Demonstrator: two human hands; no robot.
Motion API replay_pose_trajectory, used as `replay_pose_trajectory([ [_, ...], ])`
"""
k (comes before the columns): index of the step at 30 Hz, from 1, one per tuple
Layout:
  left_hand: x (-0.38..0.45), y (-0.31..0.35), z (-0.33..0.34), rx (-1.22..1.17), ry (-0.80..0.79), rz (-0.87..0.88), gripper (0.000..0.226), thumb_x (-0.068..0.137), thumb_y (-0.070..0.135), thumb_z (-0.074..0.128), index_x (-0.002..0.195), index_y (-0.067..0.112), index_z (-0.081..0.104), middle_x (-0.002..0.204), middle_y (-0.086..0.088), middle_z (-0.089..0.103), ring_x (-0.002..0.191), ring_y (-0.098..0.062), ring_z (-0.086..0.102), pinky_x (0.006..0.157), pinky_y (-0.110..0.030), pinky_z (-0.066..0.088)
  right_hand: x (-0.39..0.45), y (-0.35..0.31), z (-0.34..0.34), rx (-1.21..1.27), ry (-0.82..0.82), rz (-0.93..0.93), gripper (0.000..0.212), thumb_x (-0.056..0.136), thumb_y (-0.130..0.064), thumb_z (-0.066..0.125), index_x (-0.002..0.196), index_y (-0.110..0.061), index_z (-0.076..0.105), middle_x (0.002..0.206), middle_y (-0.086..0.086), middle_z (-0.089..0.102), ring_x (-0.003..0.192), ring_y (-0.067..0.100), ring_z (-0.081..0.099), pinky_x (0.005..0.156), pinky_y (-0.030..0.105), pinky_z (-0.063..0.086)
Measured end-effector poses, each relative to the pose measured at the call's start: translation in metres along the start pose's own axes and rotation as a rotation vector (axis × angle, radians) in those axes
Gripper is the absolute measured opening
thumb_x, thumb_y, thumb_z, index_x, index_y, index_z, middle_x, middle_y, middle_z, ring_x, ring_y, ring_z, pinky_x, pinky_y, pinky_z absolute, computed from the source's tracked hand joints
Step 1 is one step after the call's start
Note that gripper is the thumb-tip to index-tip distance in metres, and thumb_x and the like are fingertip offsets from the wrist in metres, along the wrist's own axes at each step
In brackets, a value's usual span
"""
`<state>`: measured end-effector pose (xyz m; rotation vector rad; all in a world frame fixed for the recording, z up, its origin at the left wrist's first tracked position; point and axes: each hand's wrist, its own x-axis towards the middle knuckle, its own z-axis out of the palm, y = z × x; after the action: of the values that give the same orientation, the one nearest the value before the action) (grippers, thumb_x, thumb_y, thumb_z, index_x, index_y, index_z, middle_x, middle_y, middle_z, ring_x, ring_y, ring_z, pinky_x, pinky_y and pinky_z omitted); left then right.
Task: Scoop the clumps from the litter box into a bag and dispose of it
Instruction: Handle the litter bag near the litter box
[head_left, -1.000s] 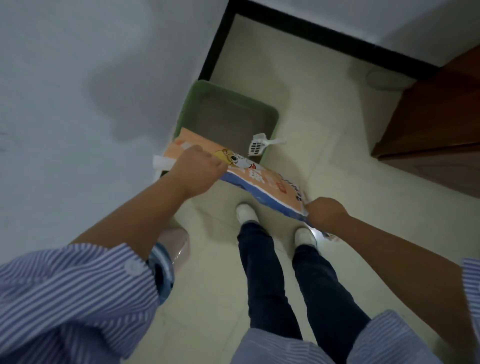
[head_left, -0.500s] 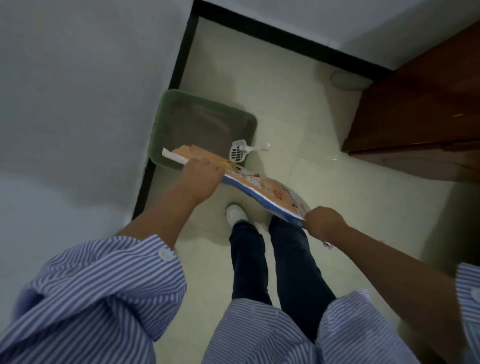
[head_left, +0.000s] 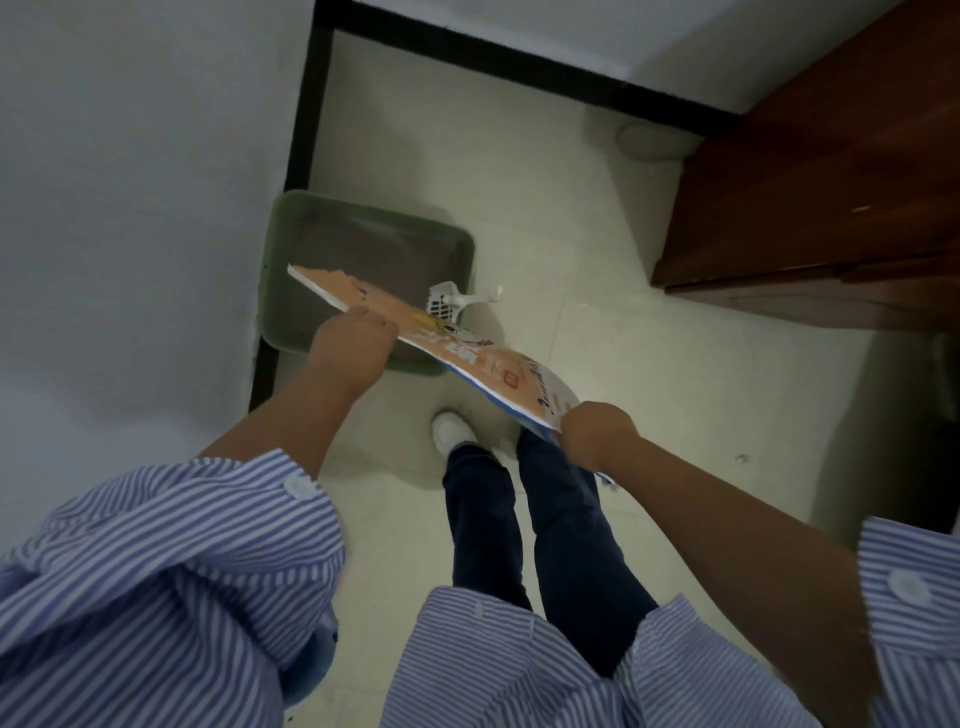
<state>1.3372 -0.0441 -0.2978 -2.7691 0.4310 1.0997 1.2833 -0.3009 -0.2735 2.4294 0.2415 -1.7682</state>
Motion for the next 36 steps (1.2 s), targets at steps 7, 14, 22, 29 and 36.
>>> replay_pose_trajectory([
  [7,0.009,-0.008,0.001,-0.021,-0.005,-0.086,0.039,0.093,0.008,0.039,0.129,0.015,0.052,0.130,-0.011,0.053,0.123,-0.028,0.045,0.095,-0.038,0.045,-0.003,0.001,-0.012,-0.025,0.063,-0.107,0.035,0.097,-0.025,0.039,0.125,-0.006,0.052,0.120,0.010,0.059,0.107,0.025,0.059,0.082,0.030,0.049],
  [14,0.002,0.006,0.011,0.014,0.042,0.004,0.037,0.093,0.012,0.040,0.127,0.021,0.053,0.132,-0.003,0.053,0.123,-0.024,0.046,0.098,-0.034,0.032,-0.009,0.004,-0.019,0.011,0.079,-0.168,0.038,0.098,-0.028,0.036,0.122,-0.005,0.054,0.119,0.011,0.060,0.108,0.028,0.058,0.076,0.027,0.041],
  [22,0.001,0.031,0.028,-0.305,0.099,0.069,0.035,0.076,-0.012,0.058,0.108,0.000,0.067,0.106,-0.023,0.064,0.104,-0.040,0.059,0.080,-0.047,0.053,-0.005,0.010,-0.008,0.026,0.073,-0.157,0.033,0.098,-0.021,0.037,0.121,-0.005,0.055,0.118,0.011,0.061,0.106,0.027,0.059,0.081,0.029,0.046],
  [29,0.004,0.023,0.023,-0.223,0.030,-0.009,0.040,0.092,0.003,0.042,0.129,0.011,0.052,0.131,-0.010,0.052,0.125,-0.025,0.044,0.100,-0.035,0.042,-0.009,0.001,-0.015,0.103,0.106,-0.180,0.032,0.099,-0.019,0.037,0.122,-0.004,0.054,0.121,0.011,0.059,0.111,0.025,0.056,0.084,0.024,0.041],
  [36,0.007,0.024,0.010,-0.194,-0.027,-0.031,0.041,0.093,0.005,0.041,0.133,0.012,0.049,0.134,-0.010,0.049,0.127,-0.025,0.043,0.104,-0.035,0.039,-0.015,-0.008,-0.014,0.161,0.097,-0.170,0.032,0.099,-0.024,0.039,0.124,-0.007,0.050,0.128,0.009,0.055,0.119,0.024,0.051,0.099,0.027,0.038],
])
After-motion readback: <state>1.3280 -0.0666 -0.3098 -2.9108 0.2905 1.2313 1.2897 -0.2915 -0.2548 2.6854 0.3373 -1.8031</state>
